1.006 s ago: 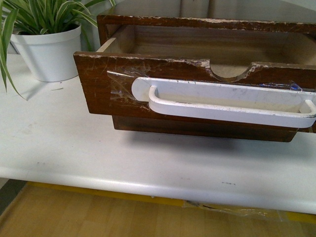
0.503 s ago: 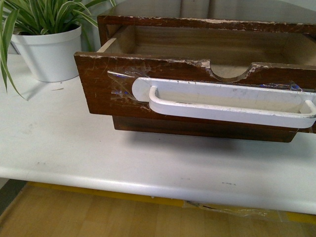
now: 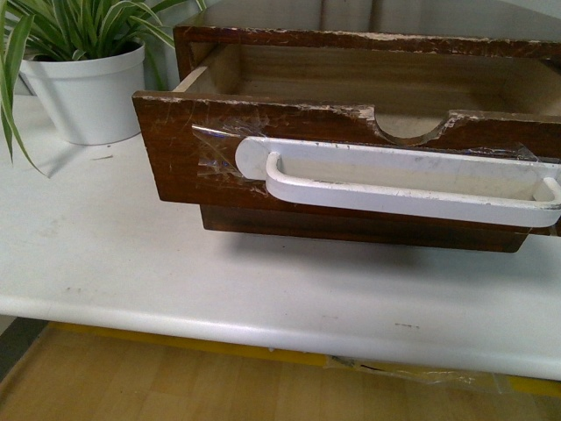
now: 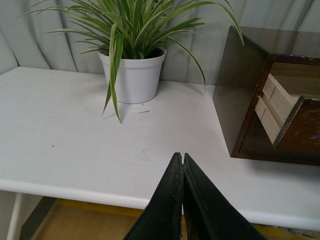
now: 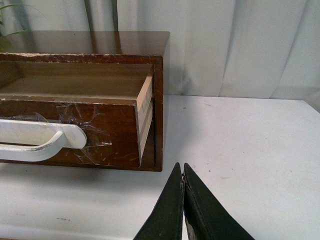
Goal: Open drawer
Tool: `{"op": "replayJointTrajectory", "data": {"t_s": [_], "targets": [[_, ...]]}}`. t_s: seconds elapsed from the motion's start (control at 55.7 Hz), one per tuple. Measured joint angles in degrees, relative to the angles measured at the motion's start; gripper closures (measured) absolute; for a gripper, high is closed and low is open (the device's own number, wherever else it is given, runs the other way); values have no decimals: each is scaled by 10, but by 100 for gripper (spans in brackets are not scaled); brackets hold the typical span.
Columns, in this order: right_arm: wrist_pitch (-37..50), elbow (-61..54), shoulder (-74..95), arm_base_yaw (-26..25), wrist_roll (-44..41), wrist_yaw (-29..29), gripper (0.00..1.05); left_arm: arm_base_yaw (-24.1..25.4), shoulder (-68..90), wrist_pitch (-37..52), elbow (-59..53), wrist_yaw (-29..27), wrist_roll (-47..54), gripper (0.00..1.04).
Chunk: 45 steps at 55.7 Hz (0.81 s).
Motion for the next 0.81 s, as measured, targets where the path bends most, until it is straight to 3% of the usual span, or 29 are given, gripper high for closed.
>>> {"op": "replayJointTrajectory", "data": {"t_s": [0.467,0.647,0.808], "targets": [[0,0,0,0,0,0,103,0,-28,4,-25,0,0,100],[0,0,0,0,0,0,66,0,-28,4,-25,0,0,63],[0,0,0,0,0,0,29,0,-28,4,-25,0,0,24]]}}
